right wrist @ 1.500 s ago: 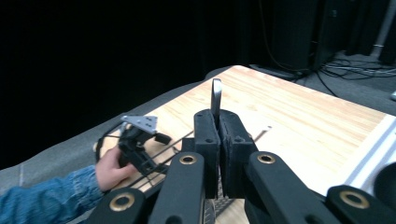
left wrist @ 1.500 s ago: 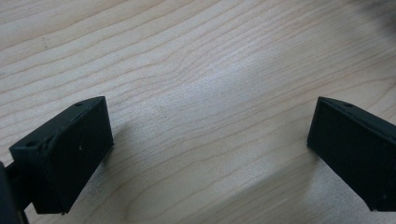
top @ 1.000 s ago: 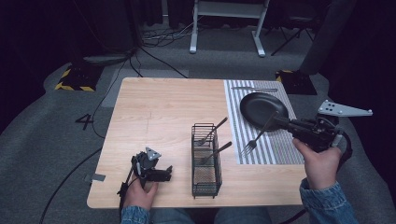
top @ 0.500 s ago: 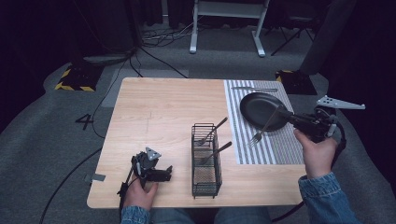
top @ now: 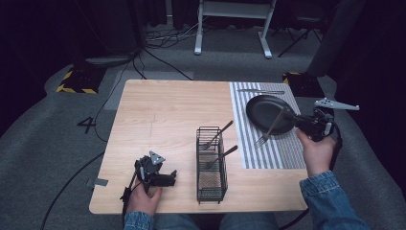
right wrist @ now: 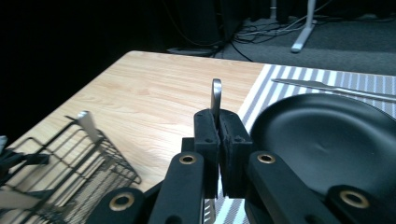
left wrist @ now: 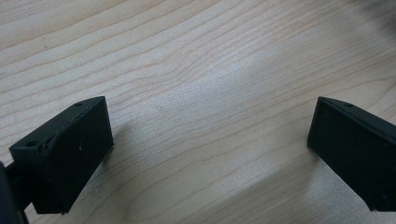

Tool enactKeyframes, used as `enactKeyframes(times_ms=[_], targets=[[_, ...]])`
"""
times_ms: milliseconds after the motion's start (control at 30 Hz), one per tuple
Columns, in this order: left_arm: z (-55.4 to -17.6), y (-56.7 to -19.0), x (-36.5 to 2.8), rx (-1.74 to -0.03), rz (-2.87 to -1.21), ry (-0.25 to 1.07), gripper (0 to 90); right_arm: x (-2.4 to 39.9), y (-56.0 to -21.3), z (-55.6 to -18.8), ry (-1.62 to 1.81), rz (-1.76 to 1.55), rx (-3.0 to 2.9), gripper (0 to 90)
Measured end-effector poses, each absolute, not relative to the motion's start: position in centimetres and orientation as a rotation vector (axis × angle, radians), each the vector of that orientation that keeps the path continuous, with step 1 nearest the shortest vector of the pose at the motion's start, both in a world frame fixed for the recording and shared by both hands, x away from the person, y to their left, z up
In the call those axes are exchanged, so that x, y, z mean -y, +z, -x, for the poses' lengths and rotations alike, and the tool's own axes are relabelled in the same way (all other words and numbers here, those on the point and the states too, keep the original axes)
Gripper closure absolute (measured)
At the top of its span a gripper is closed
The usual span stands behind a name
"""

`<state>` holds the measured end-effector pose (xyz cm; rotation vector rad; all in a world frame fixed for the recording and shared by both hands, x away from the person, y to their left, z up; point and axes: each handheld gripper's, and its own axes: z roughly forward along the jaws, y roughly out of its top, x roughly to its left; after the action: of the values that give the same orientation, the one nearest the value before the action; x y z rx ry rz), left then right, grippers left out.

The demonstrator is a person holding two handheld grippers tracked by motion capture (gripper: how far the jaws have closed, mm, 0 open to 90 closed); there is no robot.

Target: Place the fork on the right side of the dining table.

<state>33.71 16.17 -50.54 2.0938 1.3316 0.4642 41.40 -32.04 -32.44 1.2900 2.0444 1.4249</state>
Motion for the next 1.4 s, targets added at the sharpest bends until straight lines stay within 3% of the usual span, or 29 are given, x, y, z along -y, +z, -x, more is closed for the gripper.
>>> enactKeyframes(times_ms=[667,1200,1400], targets=[[-33.7,-50.5,-16.2,-1.332,-2.094,0.465,0.2,31.6,-36.7,-43.1,1.360,-1.372,-2.012,87.1],[-33.7,-50.5,-16.2,-1.331,-2.094,0.464,0.2,31.1,-37.6,-43.3,1.342,-1.397,-2.022,86.5],[-33.7,-50.6,-16.2,-1.331,-2.093,0.462,0.2,31.8,-37.5,-43.1,1.338,-1.414,-2.036,81.6]])
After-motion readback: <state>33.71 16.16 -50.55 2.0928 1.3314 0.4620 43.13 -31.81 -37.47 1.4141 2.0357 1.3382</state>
